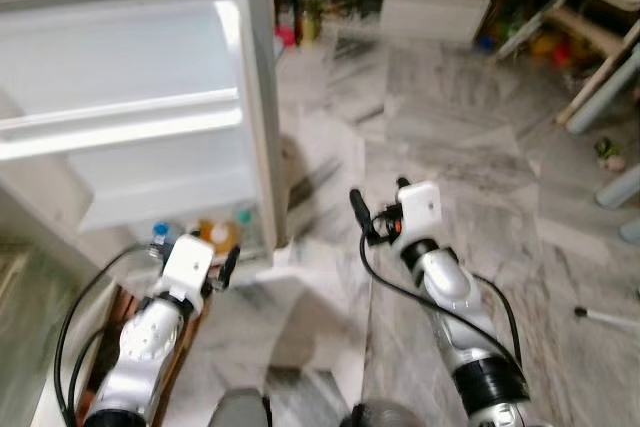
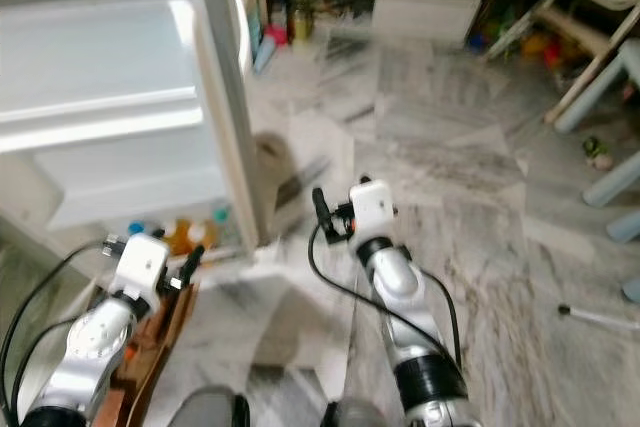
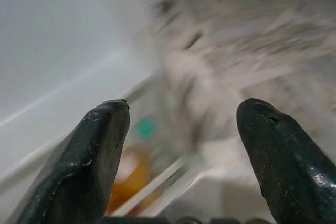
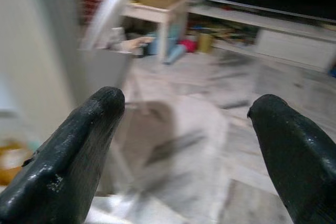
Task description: Restocking fridge
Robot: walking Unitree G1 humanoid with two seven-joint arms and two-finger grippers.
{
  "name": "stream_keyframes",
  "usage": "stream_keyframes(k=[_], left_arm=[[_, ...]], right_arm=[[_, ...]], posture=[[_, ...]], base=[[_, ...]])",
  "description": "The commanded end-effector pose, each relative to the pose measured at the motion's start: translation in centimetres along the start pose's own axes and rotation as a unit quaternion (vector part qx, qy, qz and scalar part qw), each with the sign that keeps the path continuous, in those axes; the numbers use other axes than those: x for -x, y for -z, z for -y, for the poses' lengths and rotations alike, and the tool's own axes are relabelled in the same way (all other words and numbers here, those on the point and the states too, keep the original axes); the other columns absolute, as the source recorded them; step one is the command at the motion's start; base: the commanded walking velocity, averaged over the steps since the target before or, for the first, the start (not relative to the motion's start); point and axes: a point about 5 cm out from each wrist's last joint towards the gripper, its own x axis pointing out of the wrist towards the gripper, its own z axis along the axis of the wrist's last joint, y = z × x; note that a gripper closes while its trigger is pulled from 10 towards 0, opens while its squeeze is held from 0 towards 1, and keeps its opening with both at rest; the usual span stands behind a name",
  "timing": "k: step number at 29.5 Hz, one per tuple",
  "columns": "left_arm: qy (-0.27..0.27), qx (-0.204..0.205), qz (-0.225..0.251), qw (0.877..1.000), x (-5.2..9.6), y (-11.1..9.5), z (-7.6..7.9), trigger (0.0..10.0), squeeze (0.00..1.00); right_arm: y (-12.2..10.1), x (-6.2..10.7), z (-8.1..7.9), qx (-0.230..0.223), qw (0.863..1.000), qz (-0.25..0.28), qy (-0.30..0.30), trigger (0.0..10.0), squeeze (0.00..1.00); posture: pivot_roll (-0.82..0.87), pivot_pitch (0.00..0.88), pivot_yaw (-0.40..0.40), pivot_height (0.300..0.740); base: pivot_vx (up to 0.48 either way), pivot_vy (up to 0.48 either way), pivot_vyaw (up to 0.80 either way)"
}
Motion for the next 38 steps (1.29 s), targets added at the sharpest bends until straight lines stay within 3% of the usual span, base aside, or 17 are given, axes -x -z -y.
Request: stream_keyframes(k=[1,23,38], left_arm=[[0.011,0.011,0.012,1.000,-0.3,-0.7,1.1,10.0,0.00],[0.004,-0.008,0.036,0.999,-1.4,-3.1,0.7,10.0,0.00],[-0.002,0.008,0.042,0.999,-1.6,-3.5,1.1,10.0,0.00]], right_arm=[[0.3,0.5,1.5,0.001,1.000,-0.011,0.022,10.0,0.00],[0.0,0.2,1.8,0.002,1.000,-0.005,0.031,10.0,0.00],[-0.1,0.2,1.6,0.003,0.999,0.000,0.033,10.0,0.00]], posture=[[0.09,0.077,-0.046,0.740],[0.06,0.081,-0.048,0.740],[0.06,0.092,-0.047,0.740]], base=[[0.337,-0.337,-0.80],[0.350,-0.320,-0.80],[0.458,0.000,-0.80]])
